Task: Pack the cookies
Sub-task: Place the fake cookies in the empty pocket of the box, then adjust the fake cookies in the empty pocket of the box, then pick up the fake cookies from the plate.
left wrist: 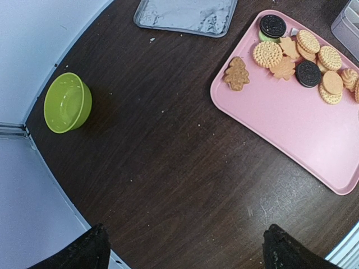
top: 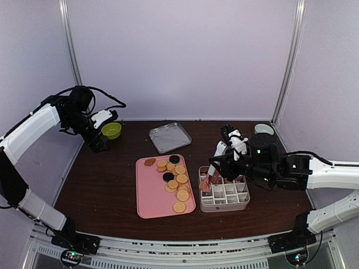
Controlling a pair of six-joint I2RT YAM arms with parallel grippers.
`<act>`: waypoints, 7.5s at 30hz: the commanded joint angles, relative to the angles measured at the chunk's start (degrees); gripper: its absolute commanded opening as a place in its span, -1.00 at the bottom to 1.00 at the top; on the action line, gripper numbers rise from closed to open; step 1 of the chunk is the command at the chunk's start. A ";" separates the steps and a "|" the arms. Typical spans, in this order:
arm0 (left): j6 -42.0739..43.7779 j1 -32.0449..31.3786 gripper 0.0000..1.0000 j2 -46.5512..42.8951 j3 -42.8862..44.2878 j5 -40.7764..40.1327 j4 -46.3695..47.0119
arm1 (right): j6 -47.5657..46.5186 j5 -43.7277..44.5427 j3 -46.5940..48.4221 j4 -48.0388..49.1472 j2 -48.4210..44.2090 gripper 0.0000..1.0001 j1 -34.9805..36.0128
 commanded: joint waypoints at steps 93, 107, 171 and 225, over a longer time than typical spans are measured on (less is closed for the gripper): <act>1.32 0.02 0.96 0.77 2.63 1.01 -0.94 | -1.41 9.20 1.49 13.90 8.47 -0.42 -1.85; 1.34 0.00 0.95 1.13 3.39 1.44 -1.28 | -0.82 8.90 0.08 12.62 4.60 -0.44 -1.56; 0.38 9.53 0.96 -3.97 -9.44 7.62 2.81 | -9.69 4.19 44.32 19.99 51.99 -0.18 -2.31; -0.78 9.55 0.96 -3.40 -7.62 10.23 1.48 | -7.85 8.17 19.63 23.19 37.51 -0.28 1.13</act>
